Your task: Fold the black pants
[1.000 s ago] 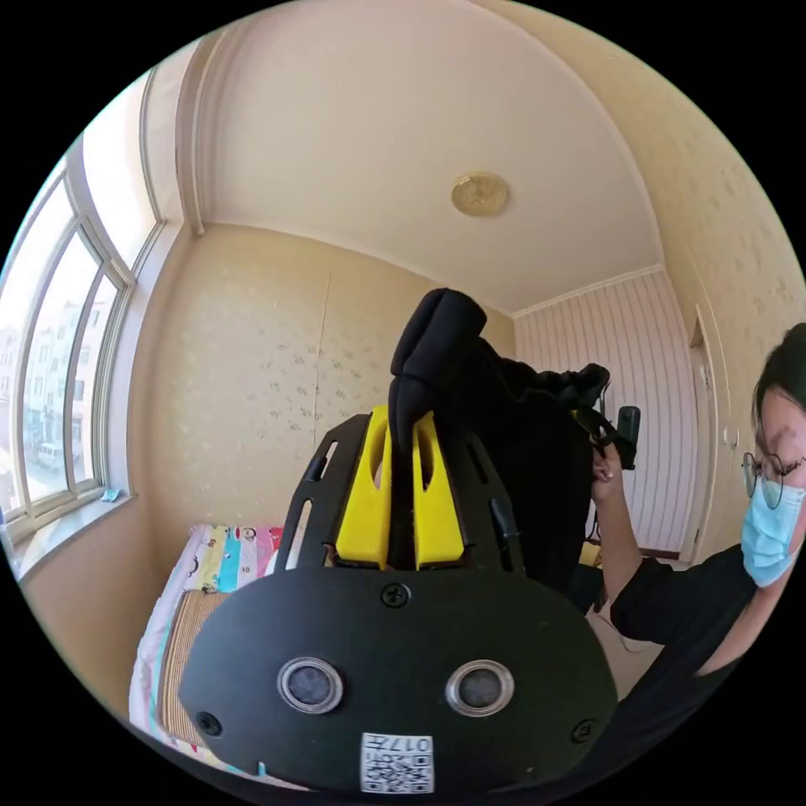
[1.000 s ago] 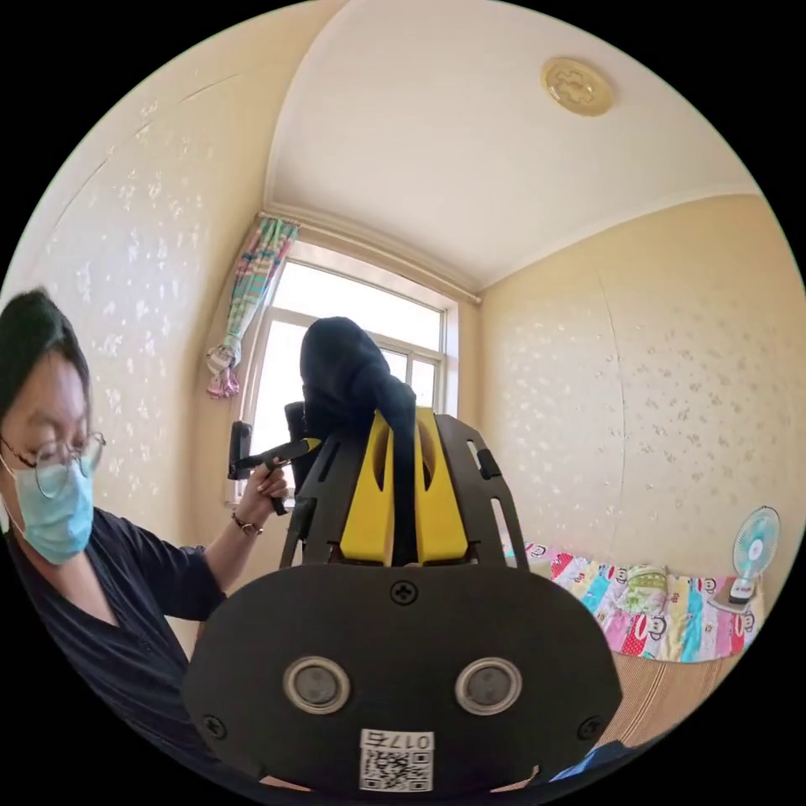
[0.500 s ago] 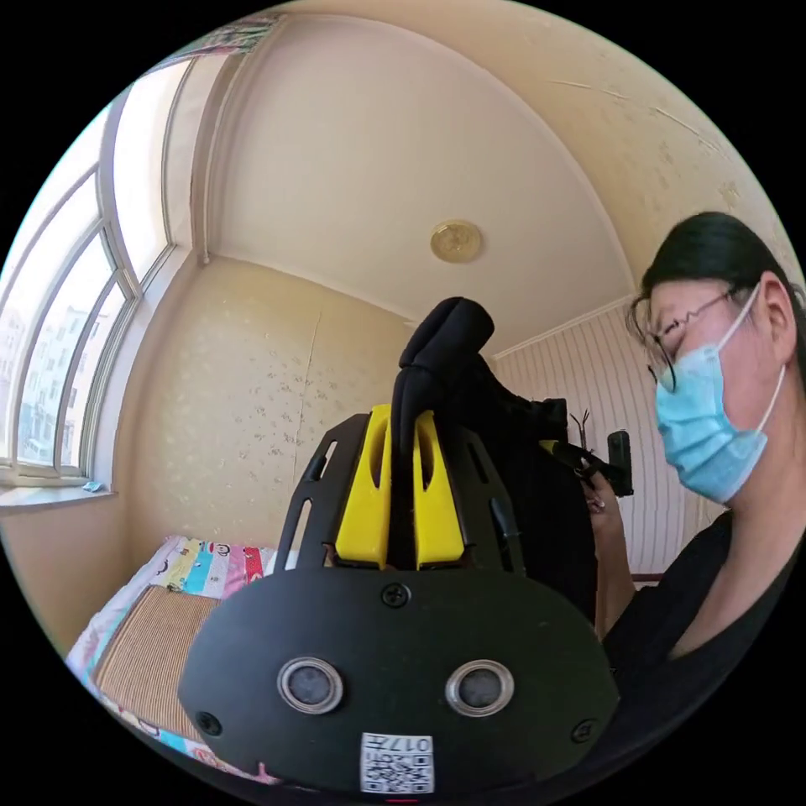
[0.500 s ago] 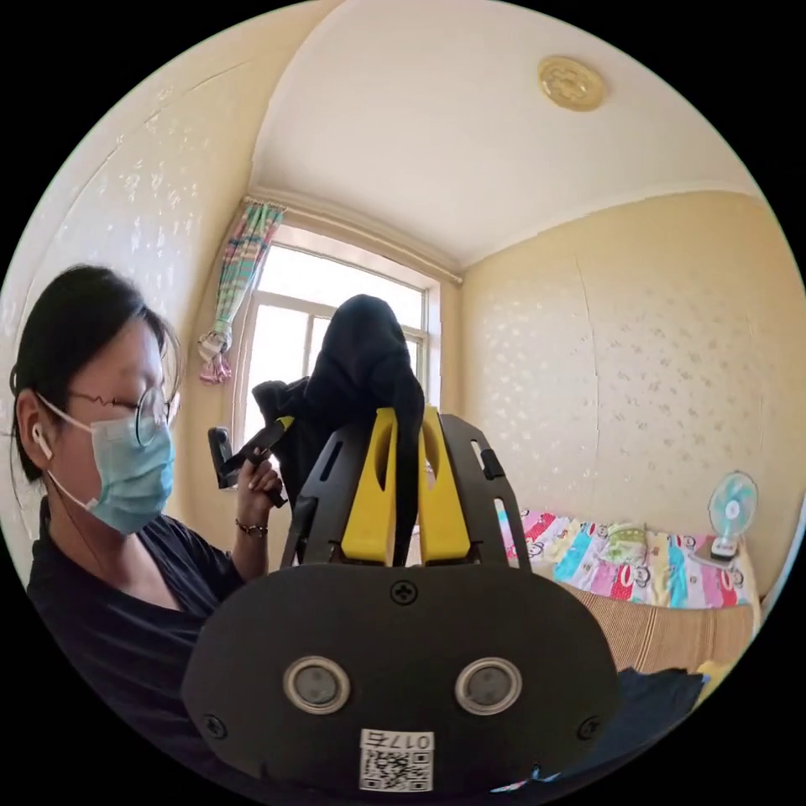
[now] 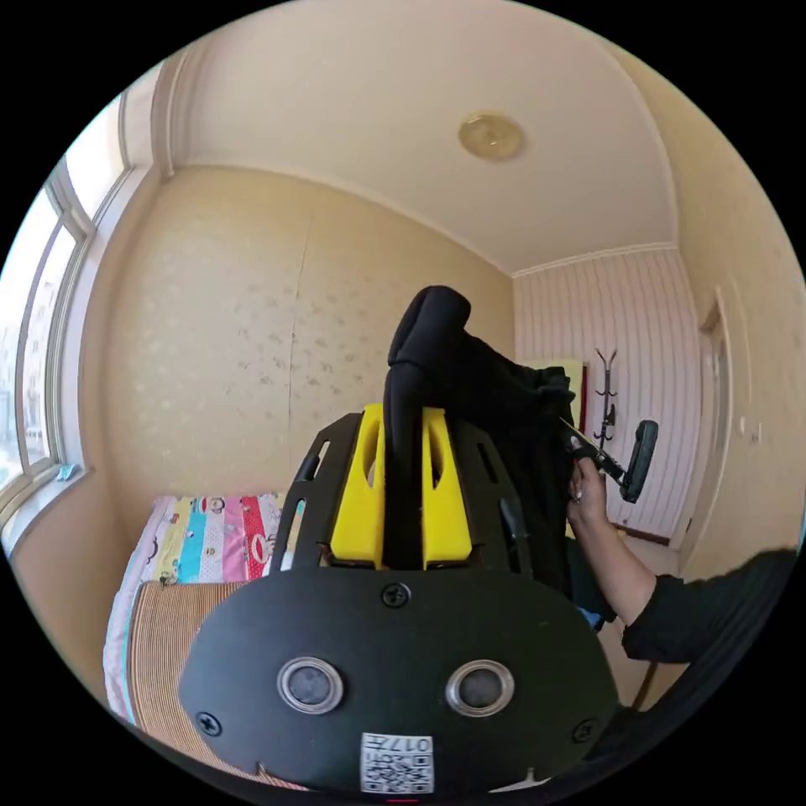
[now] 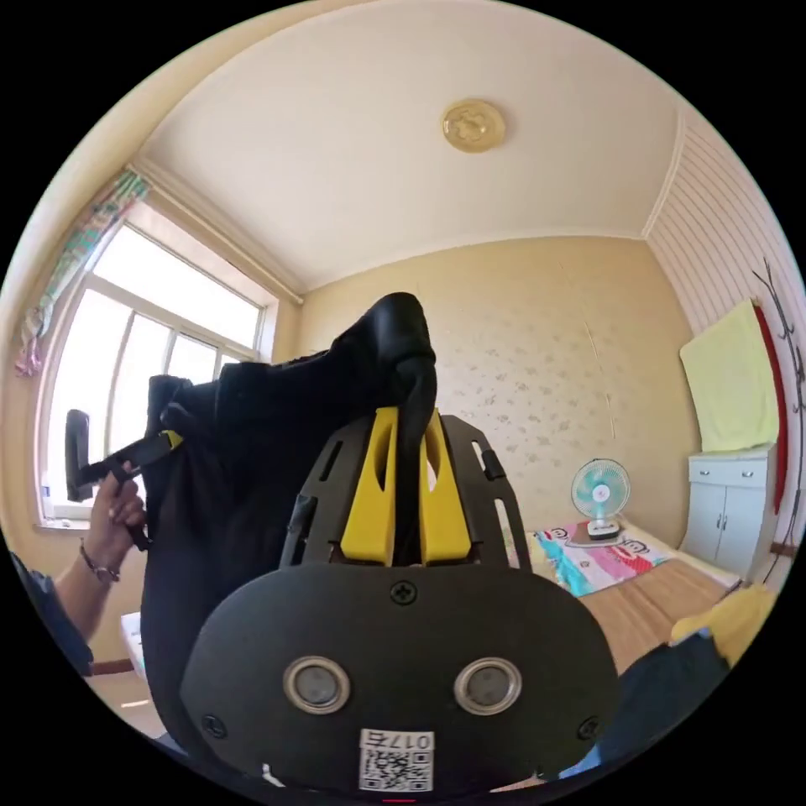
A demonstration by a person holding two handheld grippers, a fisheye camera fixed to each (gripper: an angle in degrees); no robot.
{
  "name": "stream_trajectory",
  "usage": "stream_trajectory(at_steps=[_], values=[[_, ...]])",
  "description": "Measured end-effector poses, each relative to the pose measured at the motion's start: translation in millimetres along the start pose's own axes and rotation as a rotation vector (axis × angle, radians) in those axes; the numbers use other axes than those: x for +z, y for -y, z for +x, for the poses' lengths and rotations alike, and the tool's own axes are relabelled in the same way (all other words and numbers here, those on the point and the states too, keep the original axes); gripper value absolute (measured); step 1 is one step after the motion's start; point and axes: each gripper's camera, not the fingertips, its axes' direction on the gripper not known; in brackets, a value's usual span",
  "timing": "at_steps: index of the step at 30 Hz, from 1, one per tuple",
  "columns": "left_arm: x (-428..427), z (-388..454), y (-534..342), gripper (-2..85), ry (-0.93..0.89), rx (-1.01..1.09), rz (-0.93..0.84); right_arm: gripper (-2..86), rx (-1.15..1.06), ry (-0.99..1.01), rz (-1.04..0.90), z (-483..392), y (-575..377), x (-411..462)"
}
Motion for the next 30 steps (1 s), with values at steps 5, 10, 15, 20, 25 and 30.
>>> stream_trajectory(at_steps=[5,10,15,20,25,30], values=[[126,-156,24,10.0,0.266,-0.188,-0.299,7.8,0.016,-0.127,-0.406,58,32,197],[194,-193,-222,11.1,0.076,-0.204,-0.686,7.9,-0.003,0.107,-0.68,86,-198,176],[193,-175,-484,12.0,0.013,-0.351,-0.974,7.6,-0.014,-0.039,-1.098,117,-481,99],[115,-153,-561,12.0,0.068,-0.516,-0.842,6.8,0.121,-0.088,-1.152,140,-595,-28],[79,-136,-559,9.3,0.162,-0.435,-0.896,2.2,0.112,-0.053,-1.221,157,-591,-69],[79,-165,-538,3.0,0.007,-0.322,-1.083,0.6,0.158,0.119,-1.41,191,-585,-52]])
